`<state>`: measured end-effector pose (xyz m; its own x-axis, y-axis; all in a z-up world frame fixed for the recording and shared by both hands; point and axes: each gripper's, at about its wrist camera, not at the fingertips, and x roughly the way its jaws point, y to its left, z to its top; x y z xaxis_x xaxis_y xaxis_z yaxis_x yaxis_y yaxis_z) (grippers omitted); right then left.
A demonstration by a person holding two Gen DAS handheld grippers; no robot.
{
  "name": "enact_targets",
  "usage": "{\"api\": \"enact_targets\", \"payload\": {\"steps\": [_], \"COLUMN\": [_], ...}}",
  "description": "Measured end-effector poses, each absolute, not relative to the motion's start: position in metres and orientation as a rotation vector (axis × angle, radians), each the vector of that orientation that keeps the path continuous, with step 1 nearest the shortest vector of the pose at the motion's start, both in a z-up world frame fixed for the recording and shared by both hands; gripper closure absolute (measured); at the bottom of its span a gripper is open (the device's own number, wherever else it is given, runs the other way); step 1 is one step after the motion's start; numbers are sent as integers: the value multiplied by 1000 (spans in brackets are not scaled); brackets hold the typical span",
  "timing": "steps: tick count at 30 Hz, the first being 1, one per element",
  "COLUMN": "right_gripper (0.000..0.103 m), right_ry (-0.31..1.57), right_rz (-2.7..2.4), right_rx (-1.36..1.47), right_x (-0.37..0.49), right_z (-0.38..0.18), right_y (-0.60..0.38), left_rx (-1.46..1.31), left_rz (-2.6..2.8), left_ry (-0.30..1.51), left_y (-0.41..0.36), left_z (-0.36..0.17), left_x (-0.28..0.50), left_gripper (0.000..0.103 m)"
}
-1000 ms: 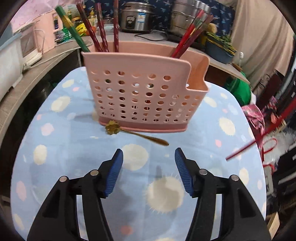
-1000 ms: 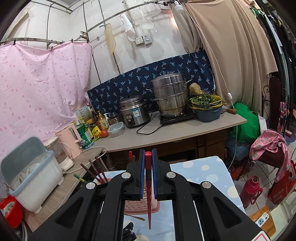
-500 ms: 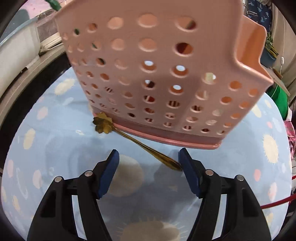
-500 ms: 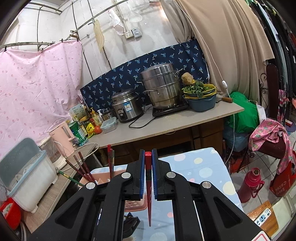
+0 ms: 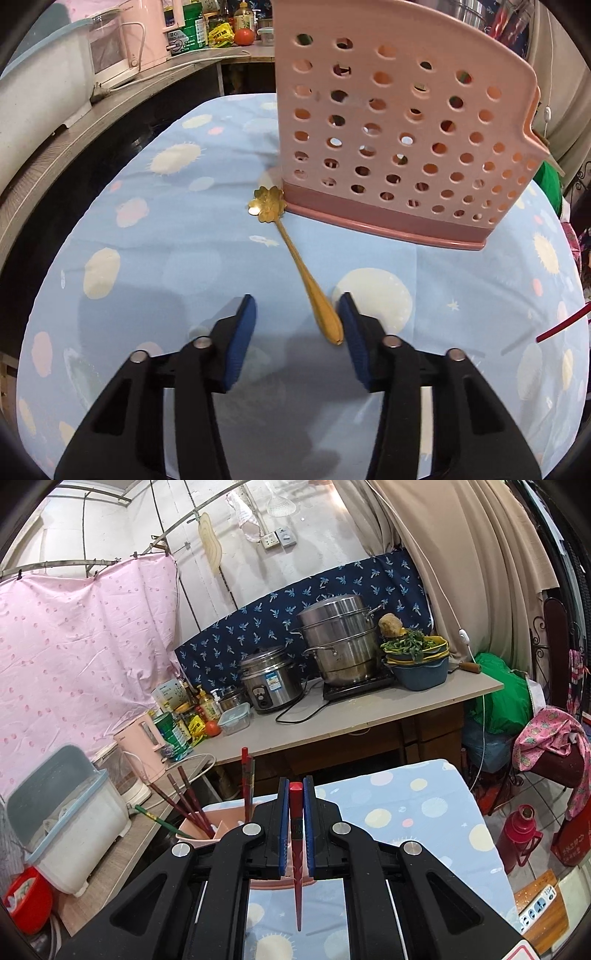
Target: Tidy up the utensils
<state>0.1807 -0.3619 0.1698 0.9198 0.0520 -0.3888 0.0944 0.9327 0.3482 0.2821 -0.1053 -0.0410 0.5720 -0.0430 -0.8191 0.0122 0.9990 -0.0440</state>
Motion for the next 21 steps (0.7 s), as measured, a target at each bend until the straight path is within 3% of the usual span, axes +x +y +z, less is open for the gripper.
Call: {"api": "enact_targets", "payload": {"steps": [2,4,5,6,21], "right_gripper": [96,96,96,96,96], "right_ry": [408,413,415,418,432], "right_rz": [-18,-14,-12,-9,35], "right_rx": [369,370,369,367,361], "right_x": [180,180,179,179,170], "right_z": [170,169,168,168,171], "right_y": [-359,-356,-354,-352,-322], "left_rx": [-36,-47,-56,-74,-32], "left_rz": [-48,-75,-97,-131,-263], "left_ry": [957,953,959,969,927], "left_y": [-103,-101,-99,-97,-86], "left_z": [-41,-40,-40,-39,14], "left_x": [285,287,290,292,254], "left_gripper": [71,89,91,99,102]}}
